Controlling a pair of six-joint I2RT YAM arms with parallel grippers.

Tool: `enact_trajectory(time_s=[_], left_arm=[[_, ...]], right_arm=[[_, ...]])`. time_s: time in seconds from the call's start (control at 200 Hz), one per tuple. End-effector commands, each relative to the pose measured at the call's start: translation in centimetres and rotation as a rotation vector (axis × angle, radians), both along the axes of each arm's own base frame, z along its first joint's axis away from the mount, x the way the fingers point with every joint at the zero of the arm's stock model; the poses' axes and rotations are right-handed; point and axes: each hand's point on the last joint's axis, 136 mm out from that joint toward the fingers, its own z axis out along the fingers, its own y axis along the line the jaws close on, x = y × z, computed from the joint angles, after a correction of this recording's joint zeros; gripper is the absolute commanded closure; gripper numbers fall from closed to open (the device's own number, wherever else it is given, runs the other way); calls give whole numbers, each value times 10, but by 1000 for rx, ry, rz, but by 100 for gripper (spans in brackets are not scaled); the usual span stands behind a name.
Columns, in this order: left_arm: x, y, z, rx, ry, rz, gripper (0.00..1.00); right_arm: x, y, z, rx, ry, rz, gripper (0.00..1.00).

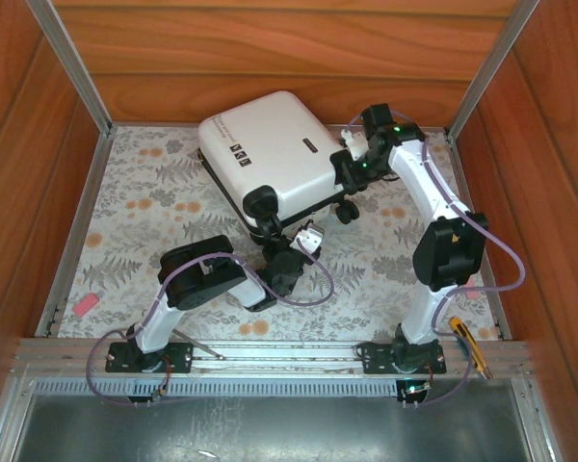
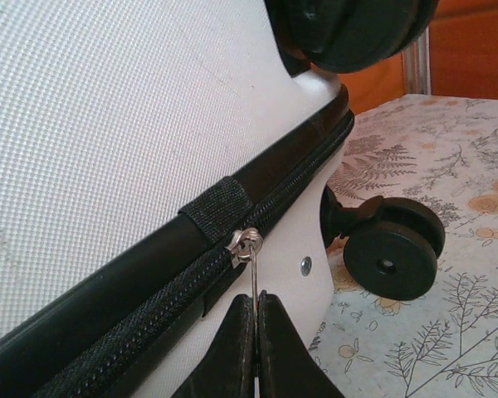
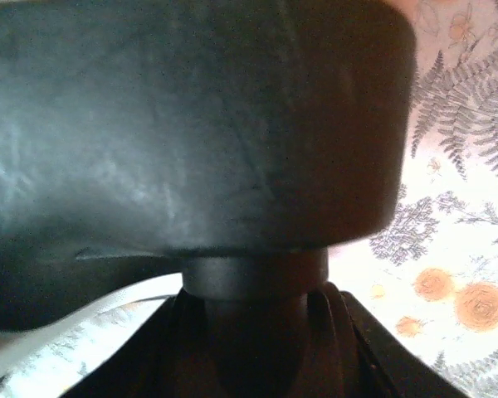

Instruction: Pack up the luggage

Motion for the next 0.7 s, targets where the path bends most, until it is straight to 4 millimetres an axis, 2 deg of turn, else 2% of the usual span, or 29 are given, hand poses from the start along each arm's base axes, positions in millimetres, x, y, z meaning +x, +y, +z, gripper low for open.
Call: enact_trajectory(time_s=[0.0, 0.06, 0.165, 0.31, 0.33, 0.515, 0.695], left_arm=[[5, 10, 16, -72, 3, 69, 100], [11, 15, 21, -82, 37, 104, 100], [19, 24, 24, -109, 99, 126, 100], [19, 30, 18, -125, 131, 110, 100], [17, 26, 16, -122, 136, 86, 100], [14, 25, 9, -123, 155, 64, 100], [10, 7, 7, -83, 135, 15, 100]], right_arm=[[-5, 14, 6, 39, 11, 38, 79], [-10, 23, 4, 45, 15, 56, 89], [-22, 48, 8, 100, 22, 97, 100], [-43, 93, 22, 241, 32, 152, 100], [-46, 100, 25, 258, 33, 160, 100], [-72, 155, 39, 317, 72, 228, 100], [-97, 212, 51, 430, 183, 258, 100]])
